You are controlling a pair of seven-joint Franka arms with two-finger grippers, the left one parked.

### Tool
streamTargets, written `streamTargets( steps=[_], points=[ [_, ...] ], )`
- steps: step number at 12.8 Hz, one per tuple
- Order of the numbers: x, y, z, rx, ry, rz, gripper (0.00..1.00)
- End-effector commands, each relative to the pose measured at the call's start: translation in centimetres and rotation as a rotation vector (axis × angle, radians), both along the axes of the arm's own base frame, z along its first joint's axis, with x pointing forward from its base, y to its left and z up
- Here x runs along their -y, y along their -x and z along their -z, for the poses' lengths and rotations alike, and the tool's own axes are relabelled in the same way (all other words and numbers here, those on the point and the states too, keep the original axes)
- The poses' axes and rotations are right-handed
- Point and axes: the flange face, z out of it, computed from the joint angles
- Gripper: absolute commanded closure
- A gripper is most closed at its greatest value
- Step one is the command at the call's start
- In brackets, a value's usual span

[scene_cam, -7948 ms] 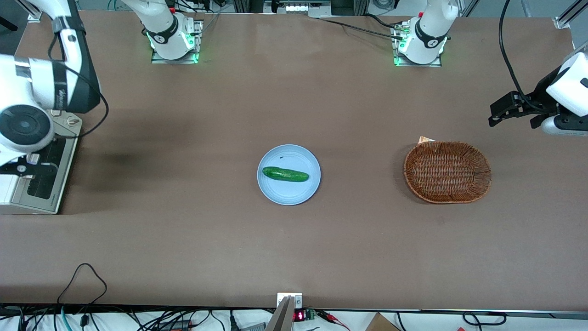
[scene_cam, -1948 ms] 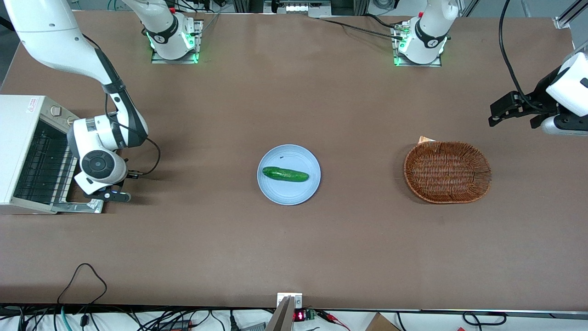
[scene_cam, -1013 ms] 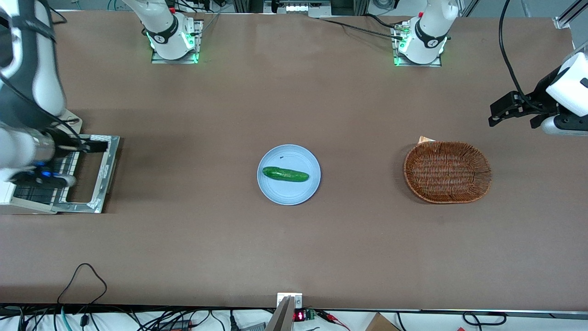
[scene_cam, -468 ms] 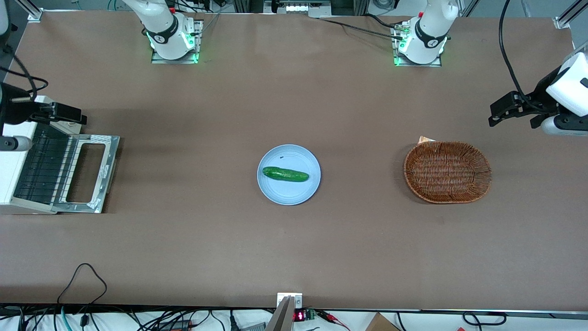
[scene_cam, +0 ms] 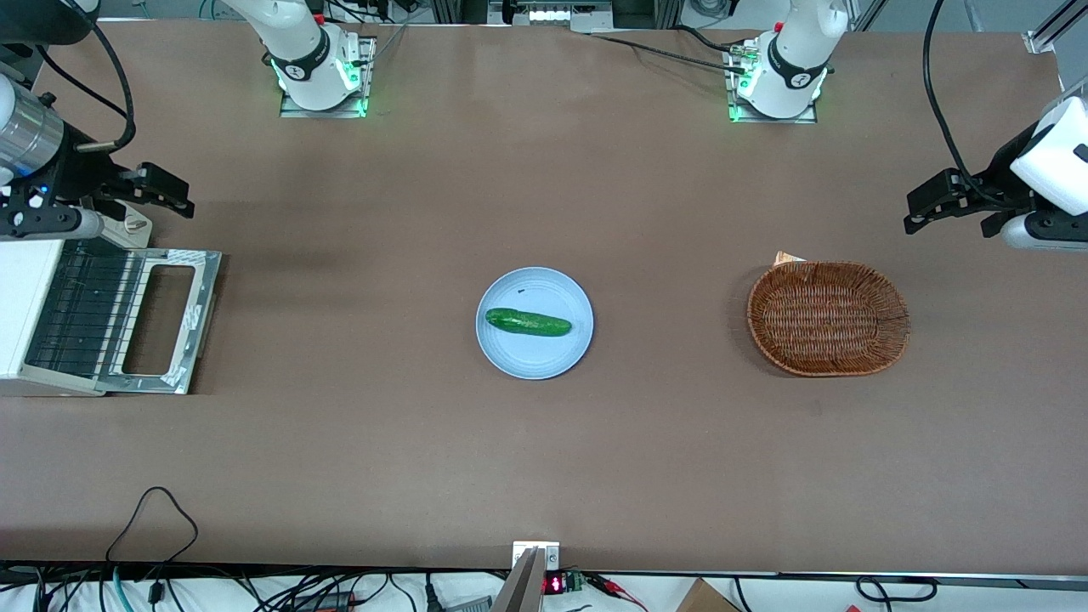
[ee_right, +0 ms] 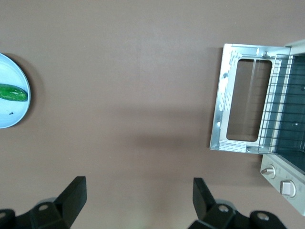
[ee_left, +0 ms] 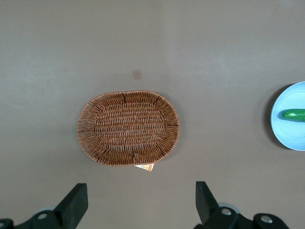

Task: Open oven door with right arm only

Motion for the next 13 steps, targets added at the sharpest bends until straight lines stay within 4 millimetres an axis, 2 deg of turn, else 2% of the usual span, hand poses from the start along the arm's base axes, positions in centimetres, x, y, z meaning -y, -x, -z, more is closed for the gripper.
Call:
streamTargets(
  steps=[1, 4, 13],
  points=[
    [-0.98, 0.91, 0.48, 0.003, -0.015, -0.033, 0.01],
    [-1.73, 0.93, 0.61, -0.020, -0.010, -0.043, 0.01],
    [-1.03, 0.26, 0.48, -0.024, -0.014, -0.016, 0.01]
  ],
)
